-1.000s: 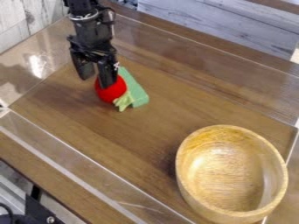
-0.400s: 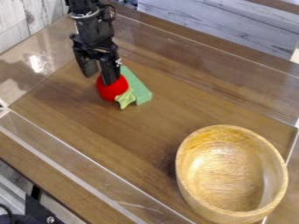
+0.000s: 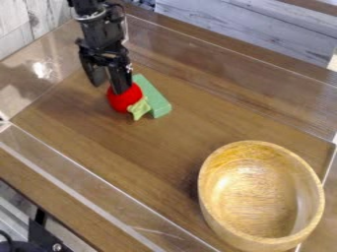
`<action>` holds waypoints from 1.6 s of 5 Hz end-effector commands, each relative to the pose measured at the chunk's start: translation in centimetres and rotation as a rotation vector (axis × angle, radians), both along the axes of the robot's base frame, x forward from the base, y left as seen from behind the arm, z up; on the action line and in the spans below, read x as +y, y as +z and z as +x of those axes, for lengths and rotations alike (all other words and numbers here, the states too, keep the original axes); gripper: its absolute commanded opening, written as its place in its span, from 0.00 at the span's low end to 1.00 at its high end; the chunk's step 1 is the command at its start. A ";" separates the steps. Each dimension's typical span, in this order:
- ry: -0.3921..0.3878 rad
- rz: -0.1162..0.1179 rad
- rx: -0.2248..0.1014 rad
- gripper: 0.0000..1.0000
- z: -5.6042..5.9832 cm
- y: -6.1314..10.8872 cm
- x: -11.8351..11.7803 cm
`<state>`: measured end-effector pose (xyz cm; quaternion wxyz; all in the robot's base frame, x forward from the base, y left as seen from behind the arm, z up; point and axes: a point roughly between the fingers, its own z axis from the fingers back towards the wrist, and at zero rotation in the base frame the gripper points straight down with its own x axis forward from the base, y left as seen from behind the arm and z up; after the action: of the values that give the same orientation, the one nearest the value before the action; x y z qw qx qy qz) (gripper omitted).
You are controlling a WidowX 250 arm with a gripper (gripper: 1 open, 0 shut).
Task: Move the red object to the right side of the table
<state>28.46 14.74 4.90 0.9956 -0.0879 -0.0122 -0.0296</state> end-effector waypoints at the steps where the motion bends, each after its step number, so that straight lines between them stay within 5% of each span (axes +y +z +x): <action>1: 0.013 0.006 -0.045 1.00 0.7 1.4 0.7; 2: 0.015 0.006 -0.041 0.00 0.8 1.0 0.7; 6: 0.047 0.060 -0.170 0.00 1.6 8.8 -1.2; 8: 0.038 0.058 -0.222 0.00 3.0 11.9 -4.4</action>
<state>31.06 10.21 13.92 0.9939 -0.0726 -0.0813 -0.0170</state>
